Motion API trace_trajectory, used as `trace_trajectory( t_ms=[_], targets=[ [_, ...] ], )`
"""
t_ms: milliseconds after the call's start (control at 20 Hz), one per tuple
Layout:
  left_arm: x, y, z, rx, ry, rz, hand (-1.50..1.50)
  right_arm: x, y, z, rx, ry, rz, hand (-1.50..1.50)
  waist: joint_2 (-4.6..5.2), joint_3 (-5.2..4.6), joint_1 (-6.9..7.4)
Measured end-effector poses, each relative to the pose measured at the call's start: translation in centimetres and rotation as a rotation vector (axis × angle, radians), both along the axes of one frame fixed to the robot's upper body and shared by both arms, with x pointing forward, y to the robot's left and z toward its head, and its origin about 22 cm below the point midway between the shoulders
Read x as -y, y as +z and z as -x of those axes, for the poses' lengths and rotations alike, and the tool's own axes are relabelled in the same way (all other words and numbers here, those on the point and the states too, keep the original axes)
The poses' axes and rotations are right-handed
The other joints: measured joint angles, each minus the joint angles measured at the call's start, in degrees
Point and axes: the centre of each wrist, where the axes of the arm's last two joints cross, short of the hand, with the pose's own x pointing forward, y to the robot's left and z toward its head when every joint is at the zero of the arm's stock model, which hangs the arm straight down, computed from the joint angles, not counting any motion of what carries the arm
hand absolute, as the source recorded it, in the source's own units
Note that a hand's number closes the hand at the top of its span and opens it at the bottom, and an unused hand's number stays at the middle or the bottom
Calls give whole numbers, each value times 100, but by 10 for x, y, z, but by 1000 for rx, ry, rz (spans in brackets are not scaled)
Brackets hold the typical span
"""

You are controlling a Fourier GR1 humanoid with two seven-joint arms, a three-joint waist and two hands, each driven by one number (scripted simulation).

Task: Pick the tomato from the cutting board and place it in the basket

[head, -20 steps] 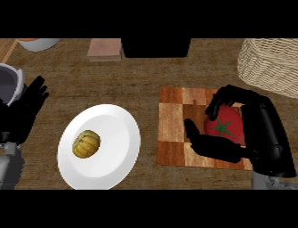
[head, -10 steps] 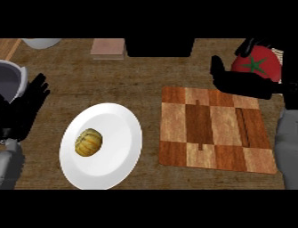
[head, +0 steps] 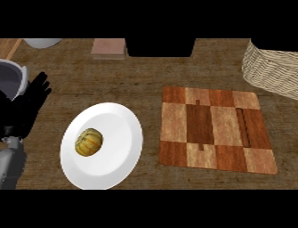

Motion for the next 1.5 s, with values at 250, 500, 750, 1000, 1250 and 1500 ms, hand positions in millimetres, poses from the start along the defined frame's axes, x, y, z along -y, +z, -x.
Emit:
trace_trajectory(
  t_ms=[250, 500, 750, 1000, 1250, 1500],
  targets=[
    [6, -3, 6, 5, -1, -1, 0, 43, -6, -17, -7, -49, 1, 150, -4, 2, -3],
    [9, -1, 6, -1, -5, -2, 0, 84, -30, -32, -17, -67, 22, 150, 2, 4, 5],
    [5, 0, 5, 1, -5, 1, 0, 112, -57, -45, -11, -69, -9, 150, 7, 4, 16],
    [7, -4, 8, 3, -6, 3, 0, 139, -79, -50, 9, -114, -32, -150, 21, 6, 36],
    [11, 4, 4, 6, -12, 0, 0, 153, -95, -58, 7, -216, -92, -150, 23, 7, 63],
    [9, 3, 3, 2, -15, -1, 0, 168, -100, -63, 15, -185, -97, -150, 32, 9, 78]
  ],
)
